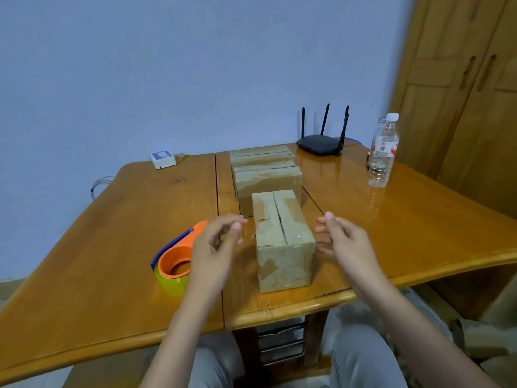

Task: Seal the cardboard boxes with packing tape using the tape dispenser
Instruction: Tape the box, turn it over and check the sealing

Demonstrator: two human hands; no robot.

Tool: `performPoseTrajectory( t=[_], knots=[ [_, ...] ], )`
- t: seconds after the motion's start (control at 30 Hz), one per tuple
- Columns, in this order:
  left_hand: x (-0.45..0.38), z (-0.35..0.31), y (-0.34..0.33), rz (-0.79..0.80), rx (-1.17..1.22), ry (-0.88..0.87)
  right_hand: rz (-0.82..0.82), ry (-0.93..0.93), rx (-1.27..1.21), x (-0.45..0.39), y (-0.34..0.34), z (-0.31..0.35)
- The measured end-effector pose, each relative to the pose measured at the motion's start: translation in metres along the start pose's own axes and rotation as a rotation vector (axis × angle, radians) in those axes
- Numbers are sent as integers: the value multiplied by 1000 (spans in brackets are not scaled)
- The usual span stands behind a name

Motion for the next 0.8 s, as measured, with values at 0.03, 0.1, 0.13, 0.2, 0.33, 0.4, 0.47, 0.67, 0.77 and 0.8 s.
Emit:
performPoseTrajectory(
  t=[0.03,0.1,0.13,0.2,0.33,0.4,0.47,0.67,0.77,0.8],
  knots=[
    [-9,-1,1,0,-33,28,28,-13,85,-5,-1,3],
    [-30,1,-1,44,-70,98,122,-57,286,-12,-9,11],
    [-41,5,-6,75,-51,149,173,-88,384,-15,-16,15],
    [-62,17,-21,143,16,291,271,-131,484,-16,-32,20],
    [-90,43,-47,223,61,476,321,-163,284,-16,-51,20],
    [-94,52,-54,214,139,546,302,-175,213,-17,-52,17],
    [-92,55,-61,212,164,581,283,-175,144,-17,-53,15],
    [-92,38,-46,28,346,491,214,-104,88,-16,-68,34],
    [-106,8,-15,-86,355,336,254,11,48,-16,-82,74],
    [-112,-3,0,-126,363,309,279,51,40,-16,-88,90]
  ],
)
Point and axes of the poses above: each hand's wrist, its own x-axis away from the middle knuckle, its own y-axis out of the back of the hand, z = x × y, the point moved 6 cm from there along -x, towards the middle knuckle, and after that the axes turned 9 degrees about z, right-handed, at the moved point
